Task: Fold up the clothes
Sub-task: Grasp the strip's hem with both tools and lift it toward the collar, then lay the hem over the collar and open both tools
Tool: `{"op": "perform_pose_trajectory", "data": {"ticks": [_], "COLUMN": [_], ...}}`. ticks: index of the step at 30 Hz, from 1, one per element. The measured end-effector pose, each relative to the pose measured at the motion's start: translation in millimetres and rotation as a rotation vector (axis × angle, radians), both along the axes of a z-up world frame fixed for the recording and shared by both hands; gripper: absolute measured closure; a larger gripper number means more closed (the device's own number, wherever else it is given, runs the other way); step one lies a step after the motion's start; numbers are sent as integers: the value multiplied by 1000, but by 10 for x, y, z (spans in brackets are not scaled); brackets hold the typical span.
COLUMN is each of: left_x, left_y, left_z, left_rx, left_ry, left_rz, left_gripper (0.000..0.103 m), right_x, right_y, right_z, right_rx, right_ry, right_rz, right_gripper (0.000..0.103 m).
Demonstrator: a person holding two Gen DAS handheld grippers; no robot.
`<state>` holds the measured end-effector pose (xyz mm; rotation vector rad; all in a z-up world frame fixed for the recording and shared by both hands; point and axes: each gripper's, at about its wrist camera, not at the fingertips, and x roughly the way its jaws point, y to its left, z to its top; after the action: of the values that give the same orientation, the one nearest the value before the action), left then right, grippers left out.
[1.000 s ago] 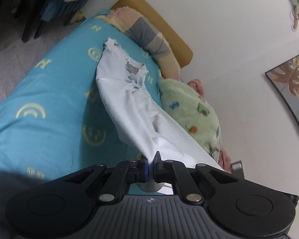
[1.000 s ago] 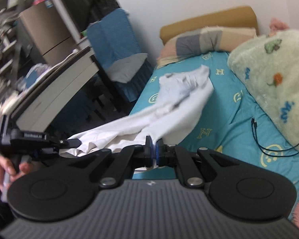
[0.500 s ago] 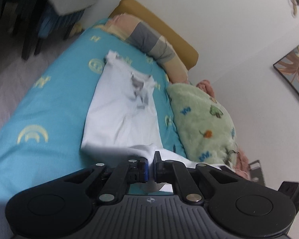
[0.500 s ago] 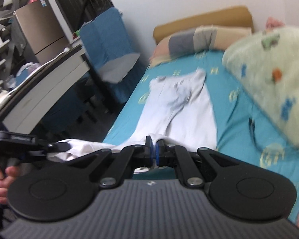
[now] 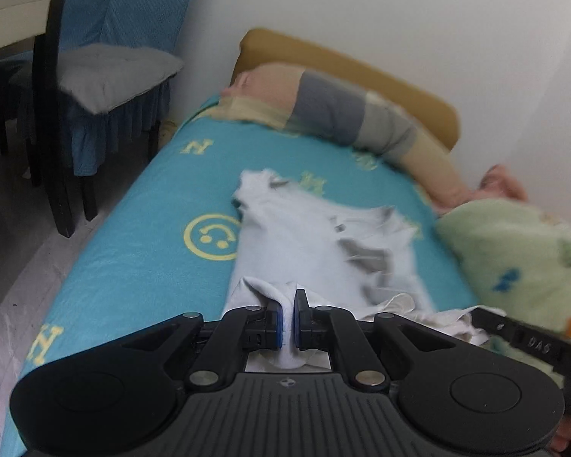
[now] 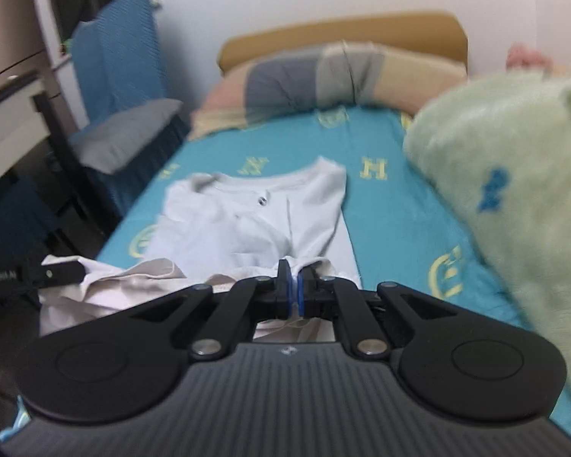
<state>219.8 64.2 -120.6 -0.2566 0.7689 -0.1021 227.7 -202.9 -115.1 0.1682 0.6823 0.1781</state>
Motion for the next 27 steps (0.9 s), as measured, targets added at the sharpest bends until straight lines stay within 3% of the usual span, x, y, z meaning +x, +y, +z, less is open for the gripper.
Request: {"op": "perform_pose_trajectory", "data": {"ticks": [6, 7, 8, 10, 13, 14, 18, 20, 25, 27], "left_x": [205, 174, 134, 21, -226, -335, -819, -1060, -1541, -1639], "left_y": [-70, -92, -112, -131, -149, -160, -141, -104, 110, 168], "left_z": [-398, -389, -364, -275, -97, -42, 135, 203, 224, 167], "left_rx": [80, 100, 118, 124, 112, 114, 86, 53, -130, -191], "left_ry": [21, 12, 8, -2, -35, -42, -52, -45, 40, 82], "left_rz": [-47, -62, -76, -91, -92, -96, -90, -82, -43, -25], "left_gripper": [91, 85, 68, 46, 32, 30, 24, 23, 22, 22], "right_x": [195, 170, 148, 95, -57, -140, -493, -688, -1200, -1342], "right_y": [42, 39, 38, 32, 9, 4, 21, -14, -80, -63], "right_z": [-452, -477, -477, -423, -282, -220, 42, 123, 134, 95], "right_rx": [-51, -44, -41, -26, 22, 36, 57, 118, 337, 370], "right_ry": [-38, -42, -36, -26, -34, -50, -90, -86, -1, 59], "right_rz": [19, 22, 25, 40, 53, 52, 20, 2, -54, -82], "right_gripper": [95, 95, 93, 88, 32, 29, 30, 30, 29, 30]}}
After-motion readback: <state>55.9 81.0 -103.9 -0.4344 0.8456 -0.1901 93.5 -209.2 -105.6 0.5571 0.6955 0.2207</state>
